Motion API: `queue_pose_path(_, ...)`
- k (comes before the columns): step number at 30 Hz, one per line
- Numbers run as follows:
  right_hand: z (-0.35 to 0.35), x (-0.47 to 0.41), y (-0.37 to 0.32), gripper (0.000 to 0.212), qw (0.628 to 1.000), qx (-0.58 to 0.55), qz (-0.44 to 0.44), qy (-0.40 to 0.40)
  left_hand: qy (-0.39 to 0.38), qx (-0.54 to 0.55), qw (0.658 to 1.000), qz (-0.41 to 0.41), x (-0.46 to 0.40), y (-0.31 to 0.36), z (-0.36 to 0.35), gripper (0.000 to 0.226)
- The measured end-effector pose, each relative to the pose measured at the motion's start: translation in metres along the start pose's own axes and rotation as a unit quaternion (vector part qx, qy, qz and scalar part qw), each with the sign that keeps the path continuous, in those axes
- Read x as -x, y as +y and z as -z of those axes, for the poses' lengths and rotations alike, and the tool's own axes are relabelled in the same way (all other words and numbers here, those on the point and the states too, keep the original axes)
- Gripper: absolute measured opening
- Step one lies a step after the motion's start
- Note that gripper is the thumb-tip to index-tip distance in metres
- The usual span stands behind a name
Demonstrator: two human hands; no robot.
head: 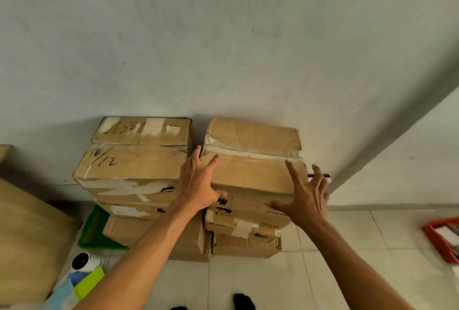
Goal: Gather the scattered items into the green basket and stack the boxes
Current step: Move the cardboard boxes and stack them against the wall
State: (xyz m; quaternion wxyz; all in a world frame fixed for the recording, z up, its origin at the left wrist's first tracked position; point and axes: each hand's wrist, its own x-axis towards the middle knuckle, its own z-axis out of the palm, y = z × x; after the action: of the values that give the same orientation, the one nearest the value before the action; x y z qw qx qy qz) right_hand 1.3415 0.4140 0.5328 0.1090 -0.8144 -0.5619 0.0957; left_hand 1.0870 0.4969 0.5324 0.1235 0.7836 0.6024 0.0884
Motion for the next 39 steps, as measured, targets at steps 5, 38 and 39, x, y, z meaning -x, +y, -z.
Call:
queue_pose_path(5, 0.006, -0.019, 0.005, 0.125, 0.995, 0.008, 0.103, -0.011, 0.050, 0.004, 0.998, 0.023, 0.018, 0.022, -0.002, 0.114)
queue_pose_path(38, -0.113, 0.452, -0.133, 0.111, 0.780, 0.010, 0.587, -0.216, 0.229, 0.072, 0.832, 0.500, 0.687, -0.043, -0.061, 0.086)
queue_pose_path(39, -0.119, 0.468, -0.139, 0.110, 0.765, 0.013, 0.605, -0.221, 0.235, 0.079, 0.817, 0.520, 0.709, -0.040, -0.066, 0.086)
